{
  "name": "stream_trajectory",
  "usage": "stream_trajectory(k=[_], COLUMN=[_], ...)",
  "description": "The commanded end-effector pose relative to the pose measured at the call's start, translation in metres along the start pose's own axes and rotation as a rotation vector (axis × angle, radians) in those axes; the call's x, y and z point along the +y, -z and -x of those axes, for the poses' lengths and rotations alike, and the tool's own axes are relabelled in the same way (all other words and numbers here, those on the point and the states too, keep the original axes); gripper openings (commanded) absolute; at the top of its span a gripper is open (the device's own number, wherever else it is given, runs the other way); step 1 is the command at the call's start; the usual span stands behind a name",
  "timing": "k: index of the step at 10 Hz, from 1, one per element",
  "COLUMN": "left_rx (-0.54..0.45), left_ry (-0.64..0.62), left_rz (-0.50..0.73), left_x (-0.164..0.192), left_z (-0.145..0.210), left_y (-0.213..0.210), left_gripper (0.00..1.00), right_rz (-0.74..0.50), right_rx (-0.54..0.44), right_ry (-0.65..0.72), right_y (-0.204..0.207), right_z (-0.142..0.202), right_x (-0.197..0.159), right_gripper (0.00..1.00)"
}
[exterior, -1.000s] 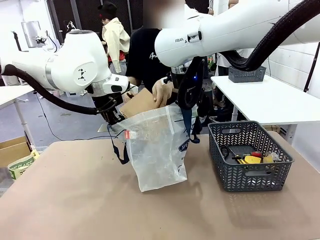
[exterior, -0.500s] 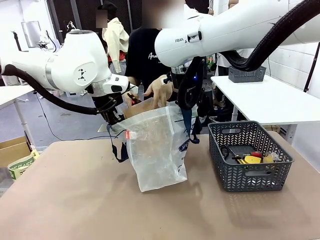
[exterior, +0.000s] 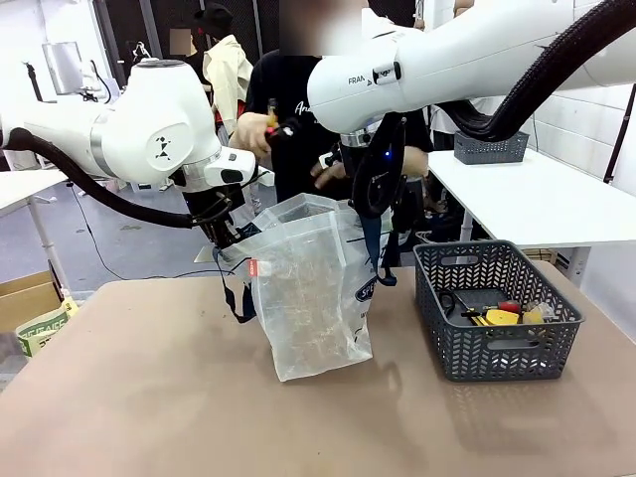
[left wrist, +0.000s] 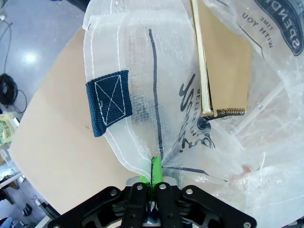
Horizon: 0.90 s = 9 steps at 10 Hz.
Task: Transfer purchased items from the store into the shopping bag.
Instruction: Move the Reusable shopping bag to the right side of the table.
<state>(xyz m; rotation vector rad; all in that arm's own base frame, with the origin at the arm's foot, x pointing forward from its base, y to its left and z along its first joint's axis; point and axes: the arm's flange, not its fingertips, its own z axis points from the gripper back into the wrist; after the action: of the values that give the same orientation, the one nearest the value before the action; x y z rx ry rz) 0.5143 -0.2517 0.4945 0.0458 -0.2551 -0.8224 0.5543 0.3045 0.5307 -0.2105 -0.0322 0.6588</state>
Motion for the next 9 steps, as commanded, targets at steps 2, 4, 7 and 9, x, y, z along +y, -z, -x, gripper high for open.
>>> stream_trajectory(k=[2,4,7,9], left_rx=[0.001,0.001,0.001,0.001], left_ry=[-0.003,-0.003,-0.003,-0.003], left_rz=[-0.001,-0.001,-0.001,-0.001], left_x=[0.0001,0.0001,0.0001,0.0001], left_z=[0.0009,0.0009,0.0009,0.0009], left_y=[-0.0001,-0.0001,-0.0001,-0.0001], left_gripper=[0.00,0.00,0.00,0.00], right_rz=[0.001,0.001,0.001,0.001], right_rx=[0.003,0.003,0.003,0.003], right_ry=[0.004,0.004,0.004,0.004], right_y=[0.0016,0.0016,0.0016,0.0016], right_z=[0.0008,0.0008,0.0008,0.0008], right_x=[-0.0014,-0.0014,-0.0014,-0.0014], right_gripper=[0.00,0.00,0.00,0.00])
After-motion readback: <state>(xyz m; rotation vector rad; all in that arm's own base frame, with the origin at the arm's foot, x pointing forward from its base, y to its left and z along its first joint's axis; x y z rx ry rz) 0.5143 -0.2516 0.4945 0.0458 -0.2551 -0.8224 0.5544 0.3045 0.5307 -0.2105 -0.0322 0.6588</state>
